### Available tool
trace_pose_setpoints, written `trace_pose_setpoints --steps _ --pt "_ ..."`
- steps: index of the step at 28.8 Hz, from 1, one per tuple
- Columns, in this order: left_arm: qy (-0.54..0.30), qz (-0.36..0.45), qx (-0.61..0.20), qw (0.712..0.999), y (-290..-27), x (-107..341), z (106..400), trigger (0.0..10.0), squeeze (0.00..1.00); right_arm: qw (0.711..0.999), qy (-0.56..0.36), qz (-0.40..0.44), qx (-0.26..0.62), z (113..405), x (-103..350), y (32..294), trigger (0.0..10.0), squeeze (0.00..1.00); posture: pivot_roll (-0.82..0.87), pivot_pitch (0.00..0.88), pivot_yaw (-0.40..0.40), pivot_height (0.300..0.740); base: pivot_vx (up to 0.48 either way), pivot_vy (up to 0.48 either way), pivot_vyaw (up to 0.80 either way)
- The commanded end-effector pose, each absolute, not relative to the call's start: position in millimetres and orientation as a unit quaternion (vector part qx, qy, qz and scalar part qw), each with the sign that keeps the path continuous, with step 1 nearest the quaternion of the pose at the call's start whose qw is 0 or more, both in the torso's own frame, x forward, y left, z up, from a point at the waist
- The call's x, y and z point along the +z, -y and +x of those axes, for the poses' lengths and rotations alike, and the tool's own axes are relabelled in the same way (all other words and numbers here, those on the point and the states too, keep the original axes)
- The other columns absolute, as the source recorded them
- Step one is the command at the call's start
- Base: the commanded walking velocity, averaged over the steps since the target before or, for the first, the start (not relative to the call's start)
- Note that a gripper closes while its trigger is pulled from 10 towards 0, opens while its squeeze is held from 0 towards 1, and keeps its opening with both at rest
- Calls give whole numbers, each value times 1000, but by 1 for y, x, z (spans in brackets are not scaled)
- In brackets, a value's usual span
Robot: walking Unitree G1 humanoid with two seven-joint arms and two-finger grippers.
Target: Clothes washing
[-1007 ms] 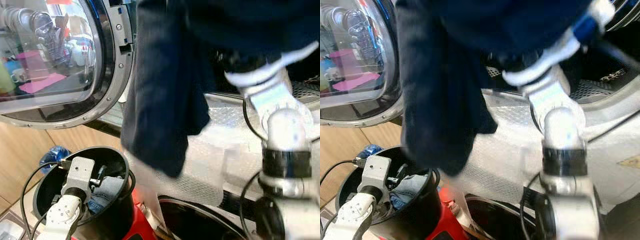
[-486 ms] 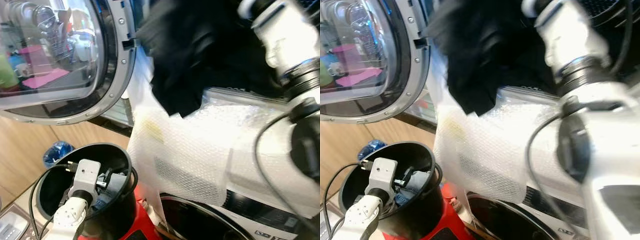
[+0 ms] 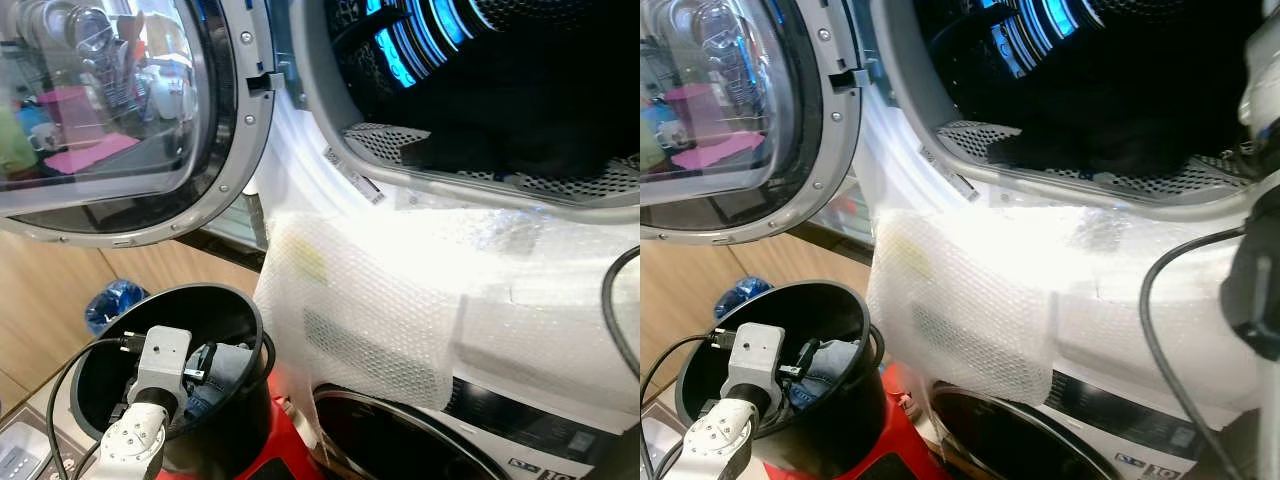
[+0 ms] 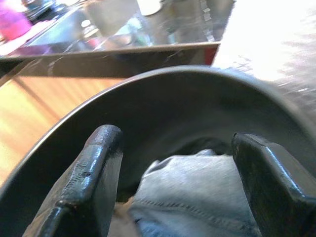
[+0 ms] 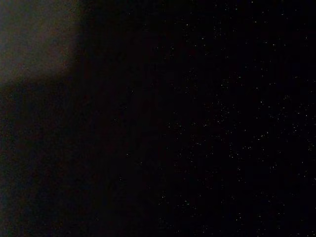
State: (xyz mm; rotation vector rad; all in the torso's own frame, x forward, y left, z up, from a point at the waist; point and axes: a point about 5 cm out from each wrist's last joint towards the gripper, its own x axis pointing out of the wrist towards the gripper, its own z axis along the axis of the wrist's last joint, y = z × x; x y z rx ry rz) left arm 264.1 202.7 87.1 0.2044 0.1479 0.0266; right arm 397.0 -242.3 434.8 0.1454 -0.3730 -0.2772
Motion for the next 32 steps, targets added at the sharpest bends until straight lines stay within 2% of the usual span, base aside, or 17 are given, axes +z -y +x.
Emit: trace_pose_setpoints --steps 1,3,9,10,11,12,20,27,32 --pt "-77 105 5 992 -202 88 264 10000 0 984 147 44 -90 408 418 222 10000 0 12 0 115 740 0 0 0" --pt "-77 102 -7 992 -196 89 263 10000 0 992 118 34 -43 417 395 202 10000 0 14 0 120 740 0 0 0" --pt "-75 99 -18 992 -191 90 263 10000 0 994 107 15 -26 420 390 191 10000 0 28 0 118 740 0 0 0" --pt "-75 98 -21 992 -190 90 263 10000 0 994 106 9 -23 420 390 190 10000 173 28 0 118 740 0 0 0" --pt "-75 99 -25 992 -189 90 263 10000 0 994 106 8 -21 420 391 189 10000 965 33 0 117 740 0 0 0" --pt "-76 98 -28 992 -188 90 263 10000 0 994 108 8 -17 420 392 188 10000 1000 33 0 118 740 0 0 0" --pt "-78 96 -34 992 -186 90 262 10000 0 988 148 -24 -28 413 415 192 10000 1000 31 0 116 740 0 0 0" --pt "-74 93 -30 993 -186 92 263 10000 0 984 176 -4 -26 410 425 196 10000 1000 29 0 116 740 0 0 0" --pt "-73 92 -31 993 -186 93 263 10000 0 987 144 -65 0 412 418 193 10000 1000 26 0 118 740 0 0 0"
